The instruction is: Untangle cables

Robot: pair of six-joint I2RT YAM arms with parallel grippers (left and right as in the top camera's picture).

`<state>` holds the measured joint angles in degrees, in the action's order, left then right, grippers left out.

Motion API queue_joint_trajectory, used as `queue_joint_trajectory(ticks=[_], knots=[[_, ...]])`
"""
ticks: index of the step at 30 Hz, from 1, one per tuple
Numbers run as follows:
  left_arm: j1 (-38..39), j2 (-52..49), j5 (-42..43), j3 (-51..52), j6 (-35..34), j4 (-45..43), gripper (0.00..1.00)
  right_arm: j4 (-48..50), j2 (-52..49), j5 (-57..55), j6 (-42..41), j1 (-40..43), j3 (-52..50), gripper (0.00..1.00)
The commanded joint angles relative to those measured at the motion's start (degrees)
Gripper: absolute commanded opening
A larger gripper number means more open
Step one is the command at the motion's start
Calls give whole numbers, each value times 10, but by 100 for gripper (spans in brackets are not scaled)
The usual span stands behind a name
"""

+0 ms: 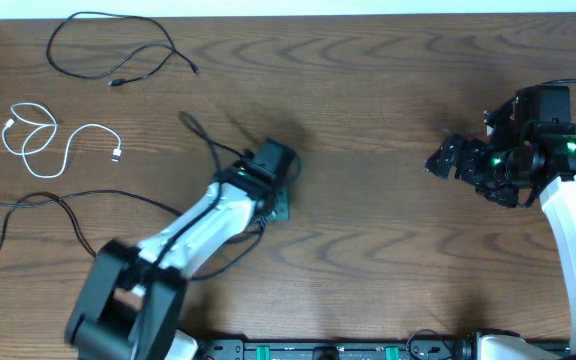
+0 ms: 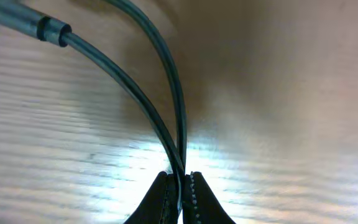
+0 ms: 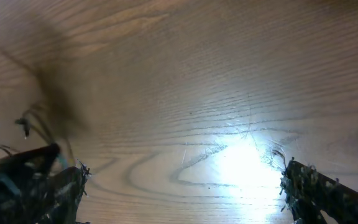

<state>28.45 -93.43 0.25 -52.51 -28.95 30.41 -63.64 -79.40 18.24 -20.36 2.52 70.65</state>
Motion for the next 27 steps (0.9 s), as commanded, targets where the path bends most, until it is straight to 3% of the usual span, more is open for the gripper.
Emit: queue_joint_trajectory(ticks=[1, 10, 18, 27], knots=[[-25, 47, -14, 0, -121, -7, 7, -1, 0, 1, 7, -4, -3, 99], [-72, 51, -25, 0, -226, -14, 7, -6, 0, 1, 7, -4, -3, 99], [-91, 50, -192, 1, -331, 8, 8, -4, 0, 1, 7, -4, -3, 99], [-92, 50, -245, 1, -348, 8, 7, -4, 0, -3, 7, -4, -3, 99]])
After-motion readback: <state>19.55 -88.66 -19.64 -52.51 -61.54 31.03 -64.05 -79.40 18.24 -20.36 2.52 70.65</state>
